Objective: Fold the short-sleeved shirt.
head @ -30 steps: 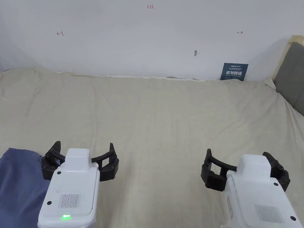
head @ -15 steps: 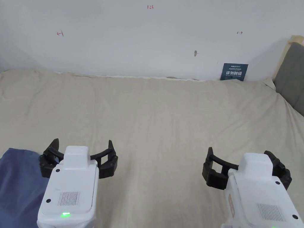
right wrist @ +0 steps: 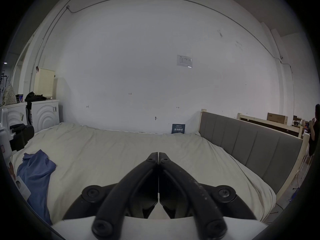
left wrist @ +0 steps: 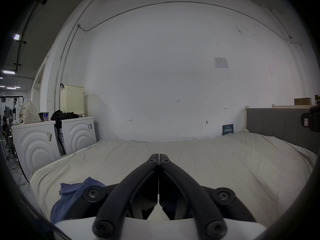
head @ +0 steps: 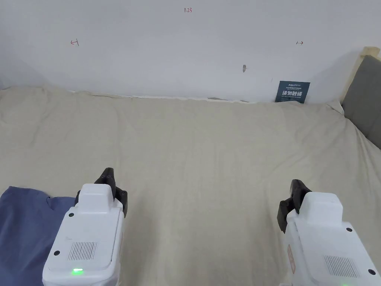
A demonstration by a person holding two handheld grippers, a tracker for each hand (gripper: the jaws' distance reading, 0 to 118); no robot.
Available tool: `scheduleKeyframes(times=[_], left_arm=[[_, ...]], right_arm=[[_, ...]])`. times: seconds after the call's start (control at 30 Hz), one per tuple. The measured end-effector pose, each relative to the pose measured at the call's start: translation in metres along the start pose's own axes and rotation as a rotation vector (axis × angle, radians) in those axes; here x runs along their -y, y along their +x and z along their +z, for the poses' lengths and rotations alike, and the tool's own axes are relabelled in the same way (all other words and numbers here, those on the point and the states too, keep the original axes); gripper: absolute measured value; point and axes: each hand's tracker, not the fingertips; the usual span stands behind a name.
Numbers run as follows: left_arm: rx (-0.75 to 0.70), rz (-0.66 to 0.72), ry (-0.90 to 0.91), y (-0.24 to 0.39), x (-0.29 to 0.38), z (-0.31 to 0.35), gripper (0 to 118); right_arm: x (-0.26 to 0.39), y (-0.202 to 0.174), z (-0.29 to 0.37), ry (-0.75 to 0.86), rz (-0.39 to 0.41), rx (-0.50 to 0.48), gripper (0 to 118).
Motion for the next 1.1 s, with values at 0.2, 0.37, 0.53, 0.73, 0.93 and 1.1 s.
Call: scheduleKeyframes(times=[0.2, 0.37, 0.53, 0.73, 0.93, 1.1], left_arm=[[-0.054, 0.017, -0.010, -0.031, 0.004, 0.003, 0], [-0.171, 0.017, -0.033, -0.085, 0.010, 0.013, 0], [-0.314, 0.000, -0.050, -0.148, 0.014, 0.033, 0], [-0.475, -0.026, -0.083, -0.218, 0.021, 0.065, 0], [-0.572, -0.038, -0.126, -0.257, 0.029, 0.091, 0], [-0.582, -0.035, -0.179, -0.269, 0.035, 0.097, 0]], right_arm=[[-0.006, -0.021, -0.009, 0.001, 0.008, -0.060, 2], [-0.014, -0.072, -0.019, 0.023, 0.021, -0.191, 2], [-0.022, -0.135, -0.025, 0.040, 0.038, -0.346, 2], [-0.025, -0.208, -0.022, 0.051, 0.046, -0.512, 2], [-0.023, -0.253, -0.016, 0.042, 0.041, -0.617, 2], [-0.019, -0.266, -0.015, 0.029, 0.045, -0.656, 2]])
